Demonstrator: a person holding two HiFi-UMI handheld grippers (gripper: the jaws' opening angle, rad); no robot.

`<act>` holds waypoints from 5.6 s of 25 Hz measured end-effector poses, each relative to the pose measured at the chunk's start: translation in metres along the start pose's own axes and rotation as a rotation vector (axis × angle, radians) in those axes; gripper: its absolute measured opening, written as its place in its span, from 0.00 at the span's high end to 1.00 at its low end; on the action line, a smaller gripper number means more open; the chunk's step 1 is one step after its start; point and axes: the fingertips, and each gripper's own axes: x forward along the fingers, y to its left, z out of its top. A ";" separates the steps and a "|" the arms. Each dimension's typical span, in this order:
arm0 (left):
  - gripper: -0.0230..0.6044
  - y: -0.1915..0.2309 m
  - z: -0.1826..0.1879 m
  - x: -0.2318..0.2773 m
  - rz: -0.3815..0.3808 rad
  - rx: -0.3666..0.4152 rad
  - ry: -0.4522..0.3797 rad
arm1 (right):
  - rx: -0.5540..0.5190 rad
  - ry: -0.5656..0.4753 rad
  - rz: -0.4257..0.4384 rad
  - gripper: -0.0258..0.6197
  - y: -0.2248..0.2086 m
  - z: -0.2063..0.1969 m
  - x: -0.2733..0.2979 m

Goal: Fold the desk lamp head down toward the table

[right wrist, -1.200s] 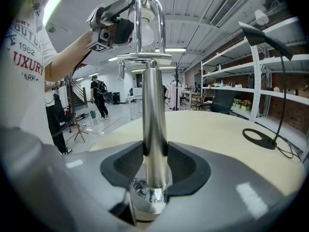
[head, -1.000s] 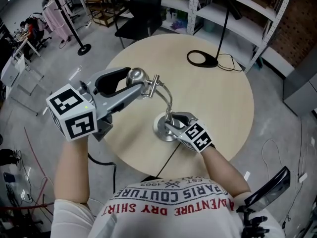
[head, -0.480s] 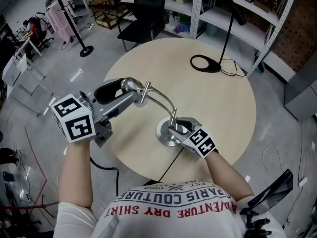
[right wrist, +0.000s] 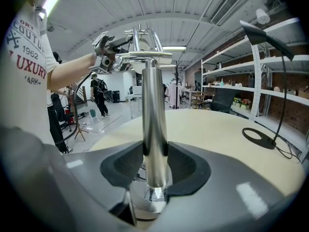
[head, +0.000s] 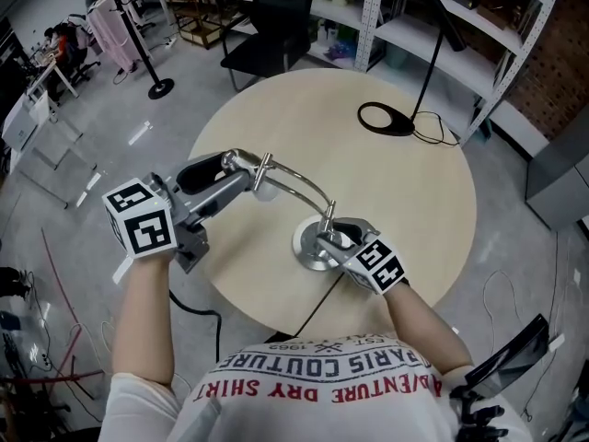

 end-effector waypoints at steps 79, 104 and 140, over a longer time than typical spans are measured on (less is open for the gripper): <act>0.64 0.067 -0.223 0.031 -0.249 -0.741 -0.251 | 0.047 -0.027 0.012 0.71 0.003 -0.007 -0.001; 0.96 -0.044 -0.251 -0.039 0.203 -0.244 0.164 | 0.152 -0.076 0.068 0.96 0.067 -0.001 -0.069; 0.96 -0.346 -0.220 -0.195 -0.075 0.206 0.133 | 0.050 -0.235 -0.114 0.96 0.368 0.008 -0.225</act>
